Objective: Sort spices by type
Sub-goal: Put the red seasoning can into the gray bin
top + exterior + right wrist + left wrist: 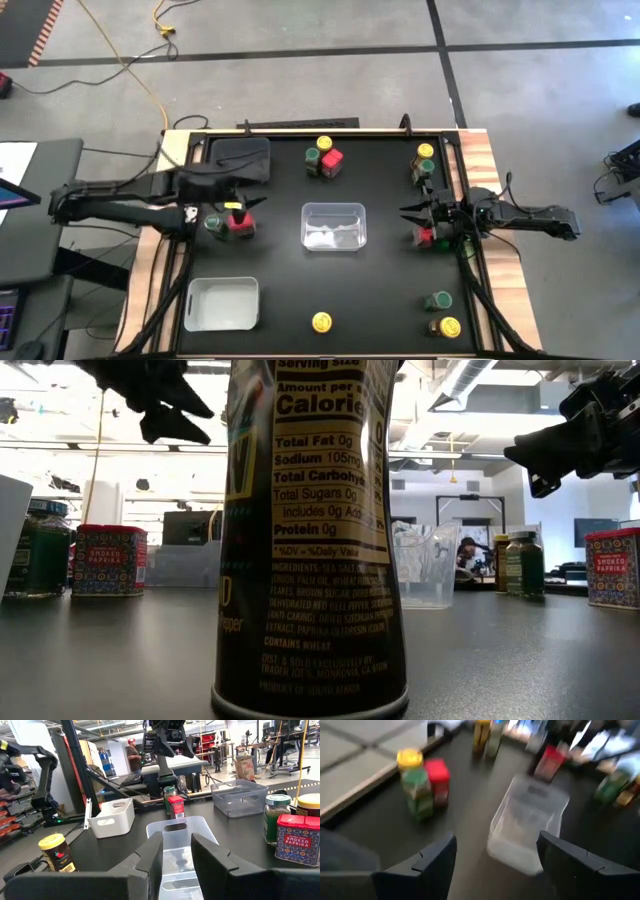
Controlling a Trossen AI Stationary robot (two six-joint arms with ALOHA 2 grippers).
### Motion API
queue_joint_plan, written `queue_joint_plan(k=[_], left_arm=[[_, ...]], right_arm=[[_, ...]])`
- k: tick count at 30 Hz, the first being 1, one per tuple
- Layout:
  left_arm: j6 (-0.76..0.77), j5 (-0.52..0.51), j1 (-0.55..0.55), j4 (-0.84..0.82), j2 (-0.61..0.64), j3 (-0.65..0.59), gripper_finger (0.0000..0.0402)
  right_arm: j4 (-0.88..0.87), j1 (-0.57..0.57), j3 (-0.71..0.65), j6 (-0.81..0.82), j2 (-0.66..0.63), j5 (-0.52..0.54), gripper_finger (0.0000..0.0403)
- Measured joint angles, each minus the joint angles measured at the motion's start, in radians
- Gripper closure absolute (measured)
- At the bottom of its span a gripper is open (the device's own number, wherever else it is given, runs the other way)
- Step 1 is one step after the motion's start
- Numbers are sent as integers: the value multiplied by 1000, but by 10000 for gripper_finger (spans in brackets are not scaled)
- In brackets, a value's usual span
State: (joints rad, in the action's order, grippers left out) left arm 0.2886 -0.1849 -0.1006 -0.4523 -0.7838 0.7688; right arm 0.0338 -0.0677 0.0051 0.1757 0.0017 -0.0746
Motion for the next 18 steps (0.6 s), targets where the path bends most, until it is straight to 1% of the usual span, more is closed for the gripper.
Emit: queue_joint_plan(k=[3,6,8,11,13,18], left_arm=[[-1,29,-8,-211,-93,95,136],[-29,31,-8,-367,-177,144,136],[-49,51,-8,-400,-220,151,136],[-71,109,-8,-407,-269,141,136],[-87,127,-3,-422,-298,138,136],[-146,128,15,-454,-337,130,136]], right_arm=[[0,0,0,0,0,0,271],[0,0,0,0,0,0,271],[0,0,0,0,0,0,271],[0,0,0,0,0,0,271],[0,0,0,0,0,0,271],[0,0,0,0,0,0,271]])
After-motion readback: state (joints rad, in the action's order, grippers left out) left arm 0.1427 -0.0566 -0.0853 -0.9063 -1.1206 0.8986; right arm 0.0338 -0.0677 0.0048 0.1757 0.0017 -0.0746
